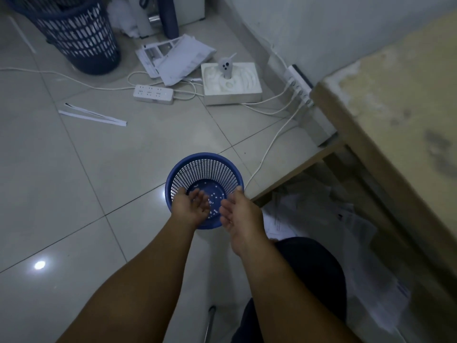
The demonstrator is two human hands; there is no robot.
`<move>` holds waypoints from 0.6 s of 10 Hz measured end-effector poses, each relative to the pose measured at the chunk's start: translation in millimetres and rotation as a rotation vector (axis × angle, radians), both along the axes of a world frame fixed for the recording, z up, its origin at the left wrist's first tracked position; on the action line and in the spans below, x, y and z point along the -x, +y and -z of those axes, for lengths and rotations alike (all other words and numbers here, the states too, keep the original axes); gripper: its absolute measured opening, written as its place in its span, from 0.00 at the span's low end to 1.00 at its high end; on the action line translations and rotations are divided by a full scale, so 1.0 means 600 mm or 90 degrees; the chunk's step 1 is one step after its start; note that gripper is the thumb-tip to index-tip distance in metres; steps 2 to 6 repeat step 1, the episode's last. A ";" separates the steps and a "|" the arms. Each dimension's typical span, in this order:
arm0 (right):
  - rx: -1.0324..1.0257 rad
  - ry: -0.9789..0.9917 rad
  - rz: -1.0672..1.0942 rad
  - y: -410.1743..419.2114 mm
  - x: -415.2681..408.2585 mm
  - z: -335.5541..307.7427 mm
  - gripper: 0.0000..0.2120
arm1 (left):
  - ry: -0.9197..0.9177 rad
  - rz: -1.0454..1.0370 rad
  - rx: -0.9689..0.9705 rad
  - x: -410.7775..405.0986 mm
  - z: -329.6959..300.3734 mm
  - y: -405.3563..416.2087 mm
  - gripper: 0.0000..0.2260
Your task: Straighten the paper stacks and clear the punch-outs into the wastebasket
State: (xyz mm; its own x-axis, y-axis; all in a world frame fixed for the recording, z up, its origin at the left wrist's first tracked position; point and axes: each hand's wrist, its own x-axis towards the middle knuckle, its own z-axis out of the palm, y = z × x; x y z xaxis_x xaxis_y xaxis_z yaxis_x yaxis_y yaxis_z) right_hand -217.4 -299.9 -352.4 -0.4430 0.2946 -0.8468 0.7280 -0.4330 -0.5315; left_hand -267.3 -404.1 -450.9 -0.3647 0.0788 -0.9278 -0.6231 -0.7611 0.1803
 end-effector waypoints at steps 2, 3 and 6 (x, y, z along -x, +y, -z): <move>-0.120 0.025 -0.038 0.004 -0.011 -0.021 0.12 | -0.015 0.012 0.026 -0.005 -0.025 0.009 0.15; -0.120 0.025 -0.038 0.004 -0.011 -0.021 0.12 | -0.015 0.012 0.026 -0.005 -0.025 0.009 0.15; -0.120 0.025 -0.038 0.004 -0.011 -0.021 0.12 | -0.015 0.012 0.026 -0.005 -0.025 0.009 0.15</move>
